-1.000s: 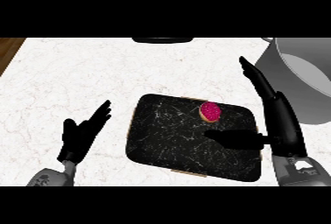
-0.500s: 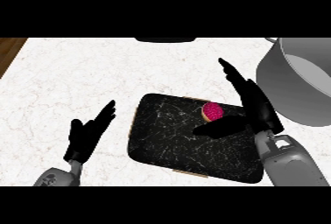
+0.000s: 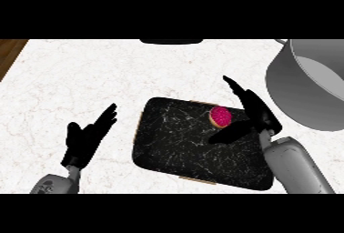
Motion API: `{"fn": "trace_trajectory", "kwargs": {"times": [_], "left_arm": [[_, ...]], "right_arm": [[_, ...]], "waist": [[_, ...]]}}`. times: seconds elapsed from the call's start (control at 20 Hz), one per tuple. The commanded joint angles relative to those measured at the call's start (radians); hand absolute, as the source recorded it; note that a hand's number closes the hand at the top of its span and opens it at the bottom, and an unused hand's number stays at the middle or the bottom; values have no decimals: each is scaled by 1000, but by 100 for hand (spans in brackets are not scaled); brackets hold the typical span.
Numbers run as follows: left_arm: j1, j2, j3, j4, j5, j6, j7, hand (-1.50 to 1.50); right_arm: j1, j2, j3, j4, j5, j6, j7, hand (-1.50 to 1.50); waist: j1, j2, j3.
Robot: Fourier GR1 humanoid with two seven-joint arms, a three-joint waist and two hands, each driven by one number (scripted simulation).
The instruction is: Pick the cupcake from the tray and place it in the pot
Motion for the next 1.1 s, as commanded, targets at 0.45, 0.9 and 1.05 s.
{"fn": "trace_trajectory", "kwargs": {"times": [0.45, 0.9, 1.05], "left_arm": [[-27, -78, 60, 68, -73, -27, -15, 0], [-47, -115, 71, 73, -103, -37, 14, 0], [18, -77, 89, 4, -99, -83, 7, 0]], "right_arm": [[144, 0, -168, 64, -60, 97, -331, -150], [191, 112, -217, 139, -153, 124, -448, -150], [31, 134, -284, 299, -178, 129, -443, -150]], "waist": [[-8, 0, 0], [-7, -1, 0], [1, 0, 0]]}}
